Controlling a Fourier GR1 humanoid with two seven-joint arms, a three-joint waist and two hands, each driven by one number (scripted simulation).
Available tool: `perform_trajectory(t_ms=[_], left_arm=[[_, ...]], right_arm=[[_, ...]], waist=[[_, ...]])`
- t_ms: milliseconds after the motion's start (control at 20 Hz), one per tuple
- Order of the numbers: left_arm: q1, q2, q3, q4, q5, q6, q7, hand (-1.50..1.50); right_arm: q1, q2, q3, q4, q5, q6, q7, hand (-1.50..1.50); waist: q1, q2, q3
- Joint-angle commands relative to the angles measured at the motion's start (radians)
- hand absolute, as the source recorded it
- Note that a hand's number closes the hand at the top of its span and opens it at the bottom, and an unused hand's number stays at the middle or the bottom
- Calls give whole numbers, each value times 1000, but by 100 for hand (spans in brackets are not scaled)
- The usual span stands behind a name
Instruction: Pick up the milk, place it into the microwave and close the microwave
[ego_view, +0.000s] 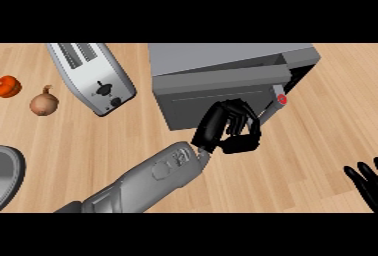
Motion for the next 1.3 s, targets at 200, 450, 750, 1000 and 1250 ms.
perform_trajectory(t_ms=[200, 450, 750, 1000, 1250], left_arm=[[-99, 0, 90, 141, 121, -25, -75, 150], [-100, 0, 80, 135, 183, -26, -115, 150], [-84, 0, 111, 161, 263, -36, -129, 150], [-95, 0, 110, 180, 289, -3, -151, 150], [-96, 0, 120, 175, 308, 23, -218, 150]], right_arm=[[-27, -32, -39, -30, -46, -23, 39, -150], [-49, -48, -61, -23, -76, -33, 55, -150], [-46, -42, -49, -43, -107, -37, 66, -150], [-62, -48, -47, -43, -127, -33, 73, -150], [-67, -73, -47, -73, -155, -5, 82, -150]], waist=[[-15, 15, 1], [-26, 19, 2], [-45, 28, 2], [-37, 26, 4], [-49, 29, 2]])
